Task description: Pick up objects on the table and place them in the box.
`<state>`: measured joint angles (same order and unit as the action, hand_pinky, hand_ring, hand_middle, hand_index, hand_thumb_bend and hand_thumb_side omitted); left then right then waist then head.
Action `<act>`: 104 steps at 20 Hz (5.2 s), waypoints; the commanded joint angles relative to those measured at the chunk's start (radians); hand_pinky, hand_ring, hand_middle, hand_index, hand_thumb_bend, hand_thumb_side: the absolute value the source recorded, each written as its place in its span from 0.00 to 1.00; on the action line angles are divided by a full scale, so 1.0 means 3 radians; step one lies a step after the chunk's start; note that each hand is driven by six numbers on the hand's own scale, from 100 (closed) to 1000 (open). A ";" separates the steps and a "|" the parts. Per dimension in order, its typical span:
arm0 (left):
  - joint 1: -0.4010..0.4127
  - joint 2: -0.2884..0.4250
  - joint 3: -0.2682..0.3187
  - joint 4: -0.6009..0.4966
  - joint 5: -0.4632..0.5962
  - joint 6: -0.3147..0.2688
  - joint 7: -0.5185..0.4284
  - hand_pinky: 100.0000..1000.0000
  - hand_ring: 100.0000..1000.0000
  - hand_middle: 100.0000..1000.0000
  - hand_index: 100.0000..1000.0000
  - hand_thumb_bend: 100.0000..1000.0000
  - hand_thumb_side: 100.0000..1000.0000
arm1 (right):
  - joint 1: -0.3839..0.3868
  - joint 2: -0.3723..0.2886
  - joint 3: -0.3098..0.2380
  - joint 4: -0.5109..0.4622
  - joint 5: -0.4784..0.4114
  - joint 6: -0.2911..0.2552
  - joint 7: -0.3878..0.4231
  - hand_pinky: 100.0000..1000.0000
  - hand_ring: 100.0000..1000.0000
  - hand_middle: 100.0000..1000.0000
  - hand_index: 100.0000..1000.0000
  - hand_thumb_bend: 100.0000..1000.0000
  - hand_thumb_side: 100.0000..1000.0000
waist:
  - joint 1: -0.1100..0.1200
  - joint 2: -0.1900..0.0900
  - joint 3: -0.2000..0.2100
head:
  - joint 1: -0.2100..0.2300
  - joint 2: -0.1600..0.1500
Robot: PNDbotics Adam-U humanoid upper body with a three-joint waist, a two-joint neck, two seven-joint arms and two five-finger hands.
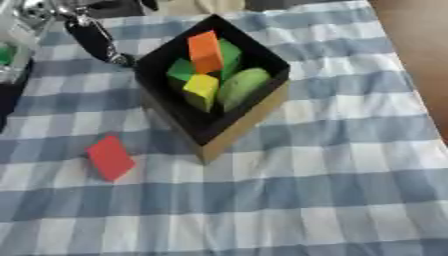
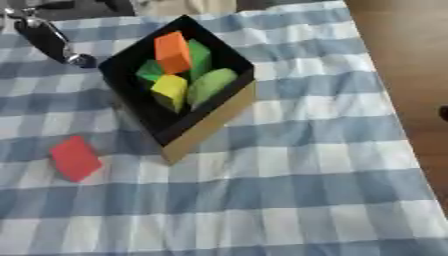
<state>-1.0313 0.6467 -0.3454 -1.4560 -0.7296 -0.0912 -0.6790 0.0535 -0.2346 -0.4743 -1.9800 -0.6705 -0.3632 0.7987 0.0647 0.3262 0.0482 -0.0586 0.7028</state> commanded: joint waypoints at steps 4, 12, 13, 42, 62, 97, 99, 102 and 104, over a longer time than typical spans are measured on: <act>0.0257 0.0490 0.0020 -0.0497 0.0436 0.0192 -0.0022 0.84 0.85 0.77 0.86 0.51 0.10 | 0.0025 -0.0082 -0.0026 -0.0067 -0.0003 -0.0249 0.0207 1.00 1.00 0.28 1.00 0.00 0.47 | 0.0013 -0.0128 0.0008 | -0.0011 0.0030; 0.0537 0.0734 -0.0032 -0.0865 0.0871 0.0085 -0.0160 0.84 0.85 0.76 0.86 0.54 0.15 | 0.0034 -0.0079 -0.0024 -0.0067 -0.0010 -0.0254 0.0197 1.00 1.00 0.28 1.00 0.00 0.47 | -0.0005 -0.0142 0.0023 | 0.0006 0.0058; 0.0572 0.0757 -0.0038 -0.0880 0.0916 0.0049 -0.0177 0.84 0.85 0.77 0.87 0.54 0.15 | 0.0035 -0.0076 -0.0024 -0.0067 -0.0009 -0.0254 0.0197 1.00 1.00 0.28 1.00 0.00 0.47 | -0.0007 -0.0141 0.0021 | 0.0007 0.0055; 0.0711 0.0795 -0.0307 -0.0607 0.1091 -0.0536 -0.0663 0.84 0.86 0.78 0.87 0.60 0.10 | 0.0024 -0.0025 -0.0007 -0.0067 0.0038 -0.0219 0.0218 1.00 1.00 0.27 1.00 0.00 0.47 | -0.0028 -0.0126 -0.0020 | 0.0028 0.0074; 0.0673 0.0607 -0.0632 -0.0186 0.0887 -0.0745 -0.0760 0.81 0.83 0.74 0.83 0.55 0.00 | 0.0004 -0.0006 -0.0004 -0.0067 0.0056 -0.0170 0.0199 1.00 1.00 0.27 1.00 0.00 0.47 | -0.0023 -0.0119 -0.0051 | 0.0051 0.0080; 0.0704 0.0710 -0.0415 -0.0480 0.0603 -0.0752 -0.0663 0.68 0.62 0.48 0.56 0.24 0.00 | 0.0021 0.0011 -0.0024 -0.0067 0.0102 -0.0152 0.0144 1.00 1.00 0.26 1.00 0.00 0.47 | -0.0018 -0.0130 -0.0038 | 0.0035 0.0071; 0.0698 0.0749 -0.0358 -0.0559 0.0574 -0.0752 -0.0658 0.68 0.62 0.48 0.56 0.24 0.00 | 0.0022 0.0004 -0.0024 -0.0067 0.0099 -0.0153 0.0141 1.00 1.00 0.26 1.00 0.00 0.47 | -0.0013 -0.0134 -0.0031 | 0.0027 0.0072; 0.0690 0.0784 -0.0289 -0.0634 0.0559 -0.0732 -0.0645 0.68 0.62 0.48 0.56 0.25 0.00 | 0.0025 -0.0003 -0.0026 -0.0067 0.0096 -0.0153 0.0137 1.00 1.00 0.26 1.00 0.00 0.47 | -0.0007 -0.0140 -0.0028 | 0.0021 0.0075; 0.0672 0.0792 -0.0240 -0.0684 0.0547 -0.0716 -0.0614 0.68 0.62 0.49 0.57 0.25 0.00 | 0.0030 -0.0005 -0.0028 -0.0067 0.0095 -0.0155 0.0136 1.00 1.00 0.26 1.00 0.00 0.48 | -0.0005 -0.0143 -0.0028 | 0.0015 0.0077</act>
<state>-0.8116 0.8448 -0.4437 -1.6403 -0.5579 -0.2734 -0.8352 0.0622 -0.2159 -0.4743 -1.9800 -0.6445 -0.3641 0.7979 0.0647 0.3162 0.0390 -0.0528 0.7209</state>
